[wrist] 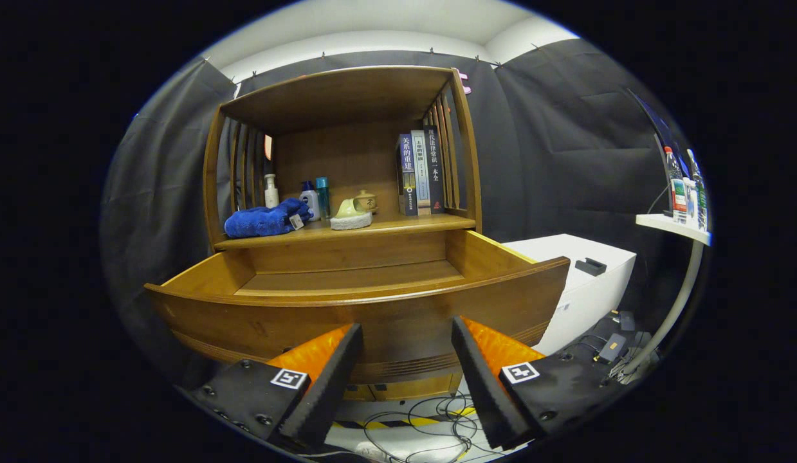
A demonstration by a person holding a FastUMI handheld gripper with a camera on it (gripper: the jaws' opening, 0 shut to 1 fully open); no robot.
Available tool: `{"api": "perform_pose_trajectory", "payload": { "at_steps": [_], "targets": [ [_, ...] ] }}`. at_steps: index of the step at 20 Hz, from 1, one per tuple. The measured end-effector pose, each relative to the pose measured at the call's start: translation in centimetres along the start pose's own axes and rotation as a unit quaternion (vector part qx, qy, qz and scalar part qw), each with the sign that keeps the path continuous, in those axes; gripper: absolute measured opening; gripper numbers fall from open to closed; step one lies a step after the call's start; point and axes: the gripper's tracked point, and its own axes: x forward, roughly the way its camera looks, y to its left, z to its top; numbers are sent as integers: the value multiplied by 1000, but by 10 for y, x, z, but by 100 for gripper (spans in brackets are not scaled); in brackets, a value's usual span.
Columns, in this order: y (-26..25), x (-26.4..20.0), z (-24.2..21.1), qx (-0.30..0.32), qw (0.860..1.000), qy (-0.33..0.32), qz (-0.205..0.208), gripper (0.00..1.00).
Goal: Pull open the drawer, take out the items inside it, and place them on the countertop above the cabinet.
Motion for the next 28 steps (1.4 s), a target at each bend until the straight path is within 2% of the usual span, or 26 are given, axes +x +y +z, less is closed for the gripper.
{"api": "perform_pose_trajectory", "payload": {
  "at_steps": [10,15,20,28],
  "targets": [
    [5,31,11,3,1000,2,4,95],
    [12,62,22,27,1000,-7,3,95],
    [16,93,29,5,1000,-1,-2,96],
    [22,139,36,25,1000,0,-15,95]
  ]
}}
